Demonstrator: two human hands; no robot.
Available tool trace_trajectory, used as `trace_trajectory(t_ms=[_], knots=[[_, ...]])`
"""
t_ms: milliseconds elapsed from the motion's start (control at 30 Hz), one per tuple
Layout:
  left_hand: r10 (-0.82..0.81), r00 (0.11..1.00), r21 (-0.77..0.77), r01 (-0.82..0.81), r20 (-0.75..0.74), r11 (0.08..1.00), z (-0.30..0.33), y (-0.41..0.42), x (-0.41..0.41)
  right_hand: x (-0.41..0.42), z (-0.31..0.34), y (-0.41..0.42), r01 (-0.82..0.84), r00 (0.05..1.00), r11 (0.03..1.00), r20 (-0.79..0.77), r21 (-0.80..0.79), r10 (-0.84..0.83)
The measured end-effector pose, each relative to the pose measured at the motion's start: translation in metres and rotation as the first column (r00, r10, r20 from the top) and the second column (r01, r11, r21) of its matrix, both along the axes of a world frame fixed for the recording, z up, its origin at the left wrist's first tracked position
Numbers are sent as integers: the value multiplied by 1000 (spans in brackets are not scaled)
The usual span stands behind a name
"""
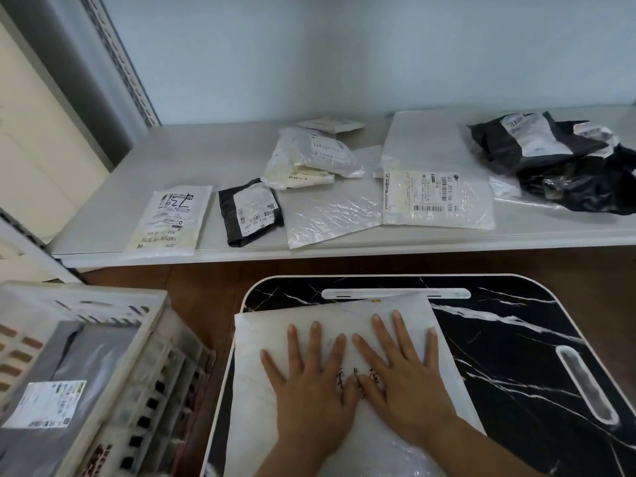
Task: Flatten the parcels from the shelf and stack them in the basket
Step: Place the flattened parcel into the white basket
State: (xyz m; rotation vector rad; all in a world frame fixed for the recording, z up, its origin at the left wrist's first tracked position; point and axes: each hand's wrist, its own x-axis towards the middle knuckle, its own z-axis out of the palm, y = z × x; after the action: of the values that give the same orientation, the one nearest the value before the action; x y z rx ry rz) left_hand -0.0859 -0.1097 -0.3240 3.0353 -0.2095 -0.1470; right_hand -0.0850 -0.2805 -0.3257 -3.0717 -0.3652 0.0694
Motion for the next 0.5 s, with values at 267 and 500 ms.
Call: trace_trajectory(t_ms=[267,500], knots=[[-4,1000,-2,4,-19,1000,-11,-1,2,3,-17,2,12,999,1000,-39,-17,-13],[5,997,2,-5,-72,1000,-16,-1,5,5,-21,2,9,998,1000,-68,-4,-9]])
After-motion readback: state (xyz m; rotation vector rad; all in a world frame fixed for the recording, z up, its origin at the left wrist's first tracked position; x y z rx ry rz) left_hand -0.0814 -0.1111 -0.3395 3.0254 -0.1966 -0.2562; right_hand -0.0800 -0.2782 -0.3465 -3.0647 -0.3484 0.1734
